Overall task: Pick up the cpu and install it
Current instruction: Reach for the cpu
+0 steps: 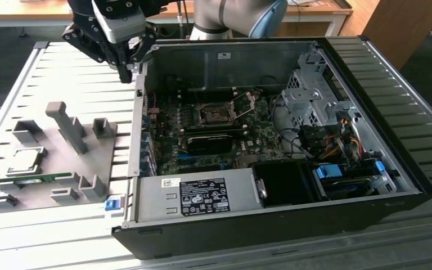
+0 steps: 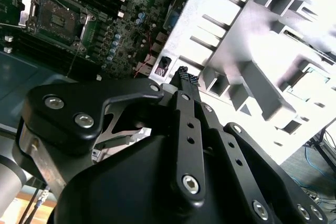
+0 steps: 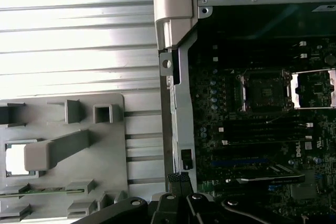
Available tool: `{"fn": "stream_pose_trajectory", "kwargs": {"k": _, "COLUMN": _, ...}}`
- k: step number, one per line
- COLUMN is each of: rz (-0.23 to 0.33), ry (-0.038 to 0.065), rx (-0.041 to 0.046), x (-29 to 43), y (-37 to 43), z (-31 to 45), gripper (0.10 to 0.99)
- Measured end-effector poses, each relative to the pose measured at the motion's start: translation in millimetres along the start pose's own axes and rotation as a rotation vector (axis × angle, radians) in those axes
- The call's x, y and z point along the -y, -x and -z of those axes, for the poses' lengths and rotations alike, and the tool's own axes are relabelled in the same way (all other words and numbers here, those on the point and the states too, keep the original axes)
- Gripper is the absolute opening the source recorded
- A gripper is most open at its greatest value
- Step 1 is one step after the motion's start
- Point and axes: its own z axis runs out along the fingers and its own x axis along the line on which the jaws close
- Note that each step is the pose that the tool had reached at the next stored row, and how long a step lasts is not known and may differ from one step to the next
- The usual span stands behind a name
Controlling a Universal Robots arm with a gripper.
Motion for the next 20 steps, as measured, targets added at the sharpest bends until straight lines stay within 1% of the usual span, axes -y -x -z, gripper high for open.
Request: {"fn": "stream_pose_trajectory", "kwargs": {"k": 20, "rz": 0.0, "ry": 0.0, "rx": -0.0001, "x": 0.8, "y": -9.2, "z": -1.6, "gripper": 0.106}}
